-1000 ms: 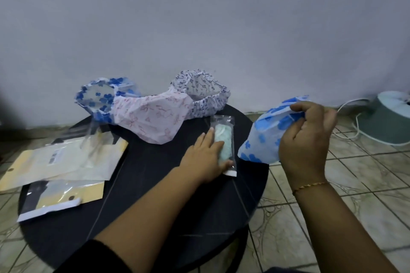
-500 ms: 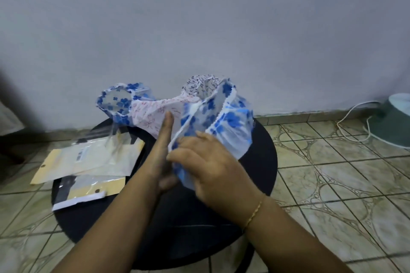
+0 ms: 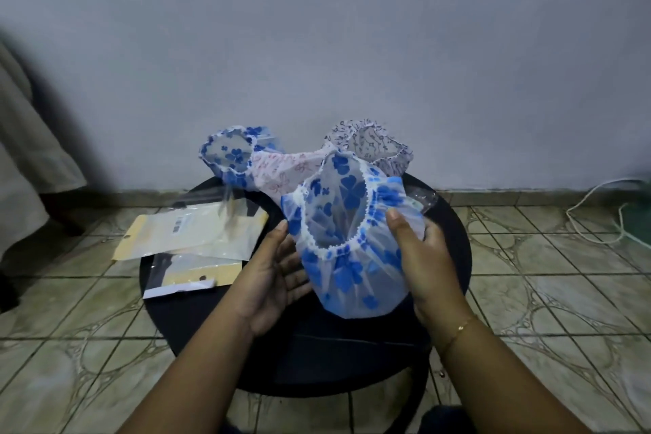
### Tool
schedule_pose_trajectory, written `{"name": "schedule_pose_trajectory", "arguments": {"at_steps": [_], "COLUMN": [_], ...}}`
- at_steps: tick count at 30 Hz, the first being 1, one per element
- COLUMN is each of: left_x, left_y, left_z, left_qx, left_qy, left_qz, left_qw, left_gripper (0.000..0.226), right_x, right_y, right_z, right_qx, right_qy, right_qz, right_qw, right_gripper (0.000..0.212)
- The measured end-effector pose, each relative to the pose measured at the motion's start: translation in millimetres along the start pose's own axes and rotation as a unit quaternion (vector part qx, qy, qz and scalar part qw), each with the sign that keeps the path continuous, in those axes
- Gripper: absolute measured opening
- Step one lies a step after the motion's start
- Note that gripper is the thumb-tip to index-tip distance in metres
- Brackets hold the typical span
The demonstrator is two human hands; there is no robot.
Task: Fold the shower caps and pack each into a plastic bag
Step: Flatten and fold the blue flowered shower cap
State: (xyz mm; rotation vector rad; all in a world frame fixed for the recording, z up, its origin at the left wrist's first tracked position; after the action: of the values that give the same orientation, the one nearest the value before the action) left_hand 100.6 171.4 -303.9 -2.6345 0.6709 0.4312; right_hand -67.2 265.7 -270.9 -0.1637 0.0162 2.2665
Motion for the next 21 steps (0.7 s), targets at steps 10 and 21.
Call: {"name": "schedule_pose_trajectory", "arguments": {"at_steps": [10, 21], "left_x": [-1, 68], "left_y": [-1, 11], "left_z": [4, -8], "left_qx": [0.029, -0.018], "left_qy": [0.035, 0.058], "left_qz": [0.004, -0.187], "left_qw": [0.999, 0.98], "left_gripper": [0.065, 0.039], "right_x": [-22, -9], "right_y": [-5, 39], "right_z": [-17, -14], "right_qx": [-0.015, 0.11], "right_qy": [-0.024, -0.266], "right_qz": [0.096, 0.14], "right_qw": [0.995, 0.947], "right_gripper": [0.018, 0.033]}}
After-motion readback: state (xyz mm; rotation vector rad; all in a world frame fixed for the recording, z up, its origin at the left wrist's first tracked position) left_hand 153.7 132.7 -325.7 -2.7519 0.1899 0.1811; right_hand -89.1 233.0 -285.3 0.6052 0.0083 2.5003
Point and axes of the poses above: each hand's wrist, its own y-axis towards the middle knuckle, its own x-axis out of the back of the hand, z = x × y, the point moved 6 cm from there along y, towards the middle knuckle, and after that the axes turned 4 degrees about -z, right-handed, at the moved point
